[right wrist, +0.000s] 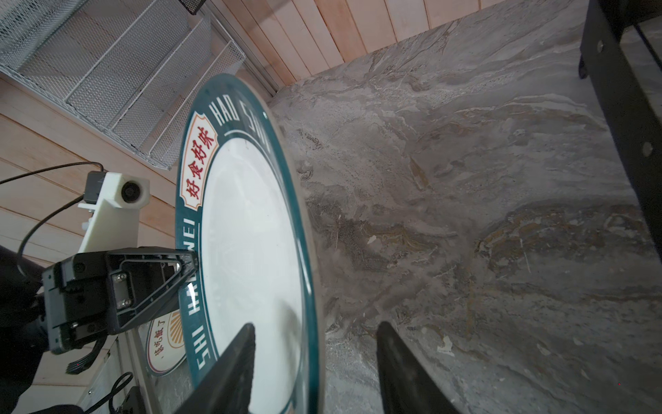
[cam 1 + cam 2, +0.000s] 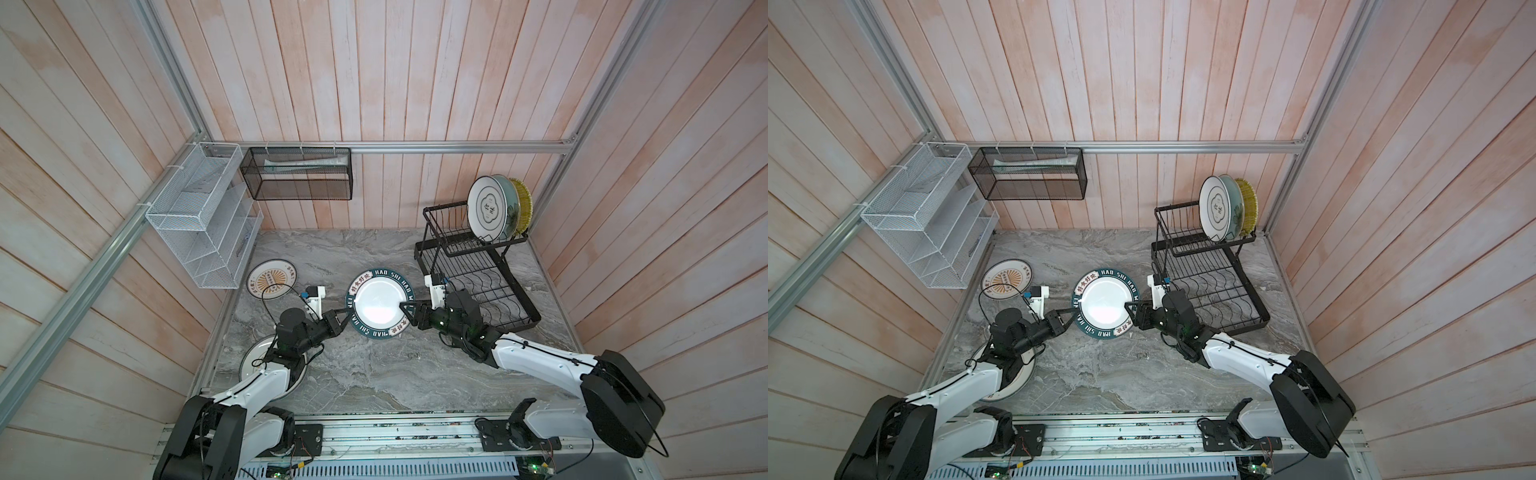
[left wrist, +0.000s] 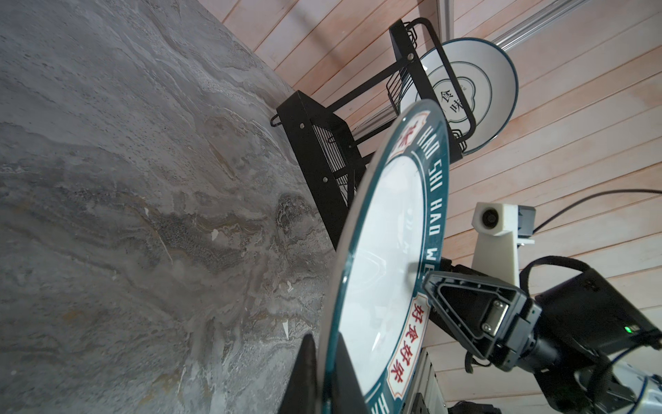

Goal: Load the plates into the dish rack
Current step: 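Grasp the green-rimmed plate's rim with the right gripper and tilt it upright, then lift the green-rimmed plate with the right gripper while the left gripper releases it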

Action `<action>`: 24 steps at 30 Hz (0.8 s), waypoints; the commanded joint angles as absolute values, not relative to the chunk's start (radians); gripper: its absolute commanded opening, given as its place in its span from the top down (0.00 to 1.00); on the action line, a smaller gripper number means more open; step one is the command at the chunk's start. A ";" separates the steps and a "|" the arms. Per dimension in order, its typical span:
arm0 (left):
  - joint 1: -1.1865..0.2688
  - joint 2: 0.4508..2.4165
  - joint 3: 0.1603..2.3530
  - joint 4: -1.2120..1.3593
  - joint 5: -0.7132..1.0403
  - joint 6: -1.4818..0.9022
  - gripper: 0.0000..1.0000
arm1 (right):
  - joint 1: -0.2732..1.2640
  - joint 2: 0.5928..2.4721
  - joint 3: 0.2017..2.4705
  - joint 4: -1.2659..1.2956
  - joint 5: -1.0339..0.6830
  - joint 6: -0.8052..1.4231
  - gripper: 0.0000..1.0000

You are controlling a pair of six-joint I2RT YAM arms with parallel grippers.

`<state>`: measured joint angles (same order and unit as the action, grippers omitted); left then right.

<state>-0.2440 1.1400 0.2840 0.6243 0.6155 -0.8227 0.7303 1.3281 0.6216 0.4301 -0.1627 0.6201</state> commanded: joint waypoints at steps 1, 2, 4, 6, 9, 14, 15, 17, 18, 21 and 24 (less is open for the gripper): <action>-0.258 1.124 0.287 0.700 0.647 -0.798 1.00 | 0.725 1.339 0.654 0.475 -0.206 0.609 0.47; -0.259 1.125 0.289 0.702 0.649 -0.795 1.00 | 0.726 1.341 0.655 0.480 -0.211 0.609 0.48; -0.263 1.129 0.290 0.705 0.653 -0.793 1.00 | 0.726 1.341 0.655 0.490 -0.220 0.610 0.50; -0.266 1.132 0.291 0.713 0.658 -0.793 1.00 | 0.726 1.343 0.655 0.496 -0.228 0.612 0.52; -0.267 1.137 0.294 0.714 0.657 -0.793 1.00 | 0.726 1.350 0.655 0.504 -0.243 0.612 0.58; -0.269 1.150 0.301 0.712 0.667 -0.790 1.00 | 0.726 1.351 0.652 0.515 -0.260 0.611 0.69; -0.270 1.153 0.304 0.709 0.669 -0.790 1.00 | 0.726 1.350 0.652 0.517 -0.263 0.611 0.71; -0.271 1.156 0.307 0.706 0.669 -0.788 1.00 | 0.726 1.349 0.653 0.520 -0.264 0.609 0.75; -0.272 1.157 0.308 0.703 0.667 -0.788 1.00 | 0.726 1.348 0.651 0.519 -0.264 0.609 0.77; -0.272 1.163 0.311 0.697 0.667 -0.787 1.00 | 0.724 1.345 0.650 0.522 -0.264 0.608 0.82; -0.274 1.166 0.315 0.689 0.667 -0.784 1.00 | 0.725 1.342 0.648 0.522 -0.265 0.608 0.88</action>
<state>-0.2619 1.1633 0.2840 0.6506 0.6392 -0.8047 0.7170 1.3418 0.6273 0.5014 -0.2531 0.6392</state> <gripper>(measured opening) 0.071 0.137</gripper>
